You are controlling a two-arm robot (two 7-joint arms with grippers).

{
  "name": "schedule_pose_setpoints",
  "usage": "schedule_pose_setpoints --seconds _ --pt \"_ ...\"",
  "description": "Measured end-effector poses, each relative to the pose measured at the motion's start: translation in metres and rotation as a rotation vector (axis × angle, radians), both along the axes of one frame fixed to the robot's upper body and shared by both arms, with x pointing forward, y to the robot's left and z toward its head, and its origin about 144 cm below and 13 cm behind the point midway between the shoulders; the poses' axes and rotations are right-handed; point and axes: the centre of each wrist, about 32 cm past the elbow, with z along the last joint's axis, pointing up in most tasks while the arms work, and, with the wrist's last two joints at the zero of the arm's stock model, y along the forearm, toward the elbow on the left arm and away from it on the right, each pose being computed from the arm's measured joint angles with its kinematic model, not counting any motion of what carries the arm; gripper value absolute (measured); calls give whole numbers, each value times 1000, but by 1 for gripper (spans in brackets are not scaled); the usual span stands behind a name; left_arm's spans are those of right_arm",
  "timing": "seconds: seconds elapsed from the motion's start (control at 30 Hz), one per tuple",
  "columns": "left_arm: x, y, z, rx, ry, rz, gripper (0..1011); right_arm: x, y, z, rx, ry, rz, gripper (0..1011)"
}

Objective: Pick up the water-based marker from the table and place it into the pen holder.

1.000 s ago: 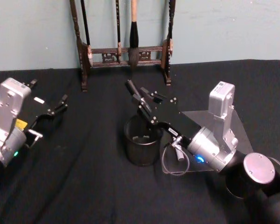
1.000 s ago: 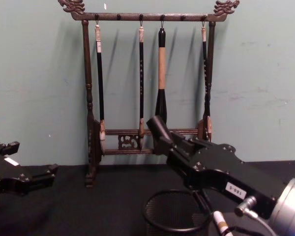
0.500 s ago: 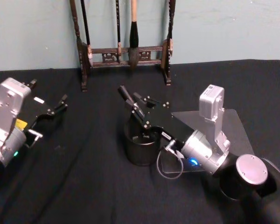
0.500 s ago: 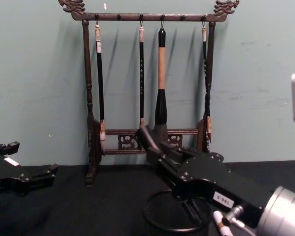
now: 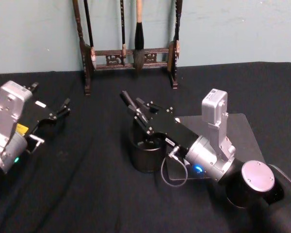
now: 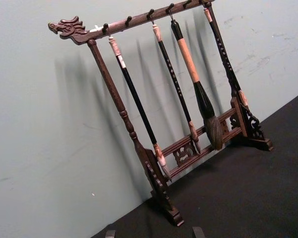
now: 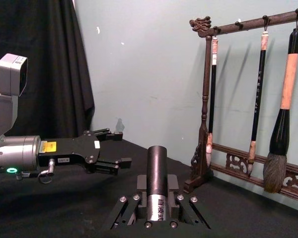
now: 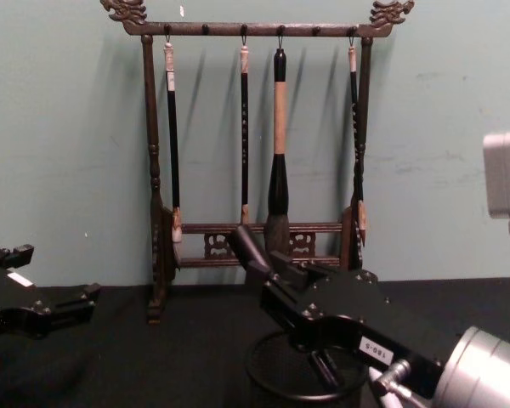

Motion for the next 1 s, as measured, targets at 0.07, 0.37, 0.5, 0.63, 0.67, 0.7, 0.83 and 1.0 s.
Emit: schedule_pose_setpoints --seconds 0.07,0.37,0.5,0.63,0.67,0.7,0.83,1.0 --pt "0 0 0 0 0 0 1001 0 0 0 0 0 0 242" --pt "0 0 0 0 0 0 1001 0 0 0 3 0 1 436" --pt "0 0 0 0 0 0 1001 0 -1 0 4 -1 1 536" --pt "0 0 0 0 0 0 1001 0 -1 0 4 -1 1 679" --pt "0 0 0 0 0 0 1001 0 -1 0 4 -1 1 708" --pt "0 0 0 0 0 0 1001 0 -1 0 4 -1 1 736" --pt "0 0 0 0 0 0 1001 0 -1 0 4 -1 1 842" --pt "0 0 0 0 0 0 1001 0 -1 1 5 -1 2 980"
